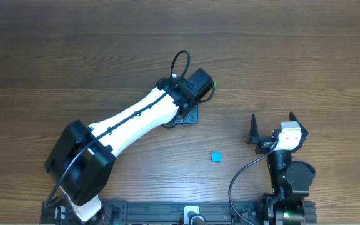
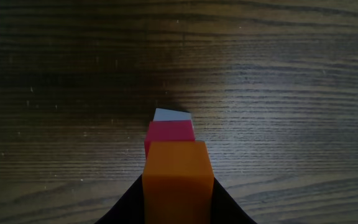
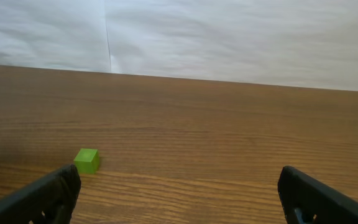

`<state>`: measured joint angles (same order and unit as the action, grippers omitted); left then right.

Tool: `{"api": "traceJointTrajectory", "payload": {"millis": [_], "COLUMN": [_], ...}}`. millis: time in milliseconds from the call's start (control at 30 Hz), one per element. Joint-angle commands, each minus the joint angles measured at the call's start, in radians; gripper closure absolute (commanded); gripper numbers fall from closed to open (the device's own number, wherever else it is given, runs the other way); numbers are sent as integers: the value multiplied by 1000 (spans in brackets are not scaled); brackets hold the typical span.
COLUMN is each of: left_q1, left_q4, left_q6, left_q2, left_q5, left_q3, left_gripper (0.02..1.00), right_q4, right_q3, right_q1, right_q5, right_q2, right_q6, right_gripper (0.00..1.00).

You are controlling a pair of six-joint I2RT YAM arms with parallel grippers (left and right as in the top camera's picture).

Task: Stack Cubes

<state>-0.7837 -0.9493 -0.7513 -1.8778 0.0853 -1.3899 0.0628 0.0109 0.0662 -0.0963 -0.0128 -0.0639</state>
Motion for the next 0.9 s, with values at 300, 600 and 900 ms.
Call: {"api": "traceJointTrajectory", "payload": {"millis": [300, 600, 900], "left_q1": [8, 8, 8], "left_q4": [-8, -8, -8], "left_q6": [4, 4, 4], "left_q2": [-17, -32, -36], "left_q5": [-6, -7, -7], "left_q3": [-18, -18, -18], "left_gripper": [976, 976, 939], "right_q4": [2, 1, 1], "right_q3": [-6, -6, -6], "right_q1": [7, 7, 7], "right_q5": [-11, -11, -11], "right_q2": [7, 7, 7], "right_q6": [-5, -5, -5], "right_gripper": [9, 9, 7]}}
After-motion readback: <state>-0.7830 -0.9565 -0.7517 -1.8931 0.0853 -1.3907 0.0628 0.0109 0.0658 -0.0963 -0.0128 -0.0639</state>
